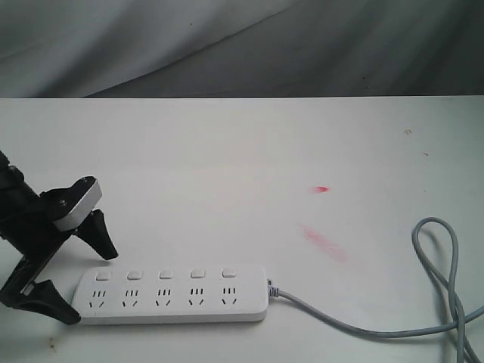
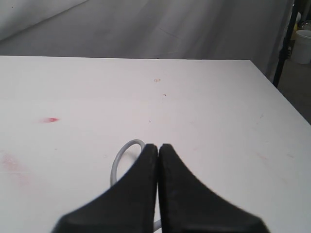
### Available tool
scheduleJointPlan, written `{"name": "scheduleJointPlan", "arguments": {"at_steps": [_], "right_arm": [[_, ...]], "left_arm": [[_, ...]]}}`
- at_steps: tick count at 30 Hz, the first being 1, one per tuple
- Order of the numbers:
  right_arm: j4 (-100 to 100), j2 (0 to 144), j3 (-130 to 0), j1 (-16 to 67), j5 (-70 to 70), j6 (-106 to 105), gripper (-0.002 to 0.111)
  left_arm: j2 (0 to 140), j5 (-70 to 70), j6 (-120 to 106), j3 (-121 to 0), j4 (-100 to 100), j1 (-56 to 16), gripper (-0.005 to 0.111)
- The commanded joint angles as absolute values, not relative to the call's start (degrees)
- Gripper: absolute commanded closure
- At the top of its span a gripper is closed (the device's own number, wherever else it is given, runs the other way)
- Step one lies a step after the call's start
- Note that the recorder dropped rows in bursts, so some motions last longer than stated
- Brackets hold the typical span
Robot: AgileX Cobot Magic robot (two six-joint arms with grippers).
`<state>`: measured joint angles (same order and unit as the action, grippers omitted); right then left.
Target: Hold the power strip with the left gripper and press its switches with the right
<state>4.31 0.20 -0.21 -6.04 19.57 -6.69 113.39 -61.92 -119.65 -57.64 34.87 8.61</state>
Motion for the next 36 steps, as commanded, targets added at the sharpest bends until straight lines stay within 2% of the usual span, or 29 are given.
{"name": "scheduleJointPlan", "arguments": {"at_steps": [1, 5, 7, 9, 36], "right_arm": [[3.77, 0.0, 0.0, -6.22, 19.09, -6.87, 0.108], [3.77, 0.0, 0.0, -6.22, 19.09, -6.87, 0.108], [3.77, 0.0, 0.0, -6.22, 19.09, -6.87, 0.108], [3.77, 0.0, 0.0, -6.22, 19.09, -6.87, 0.108], [3.77, 0.0, 0.0, -6.22, 19.09, -6.87, 0.108]], "left_arm": [[113.45, -60.01, -119.98, -57.37, 35.65, 8.35, 0.012], [113.45, -60.8, -119.98, -57.37, 33.83, 8.46, 0.048], [113.45, -61.79, -119.98, -57.37, 33.66, 8.46, 0.058], [113.45, -62.05, -119.98, -57.37, 33.66, 8.46, 0.064], [113.45, -61.25, -119.98, -57.37, 34.07, 8.46, 0.065]]}}
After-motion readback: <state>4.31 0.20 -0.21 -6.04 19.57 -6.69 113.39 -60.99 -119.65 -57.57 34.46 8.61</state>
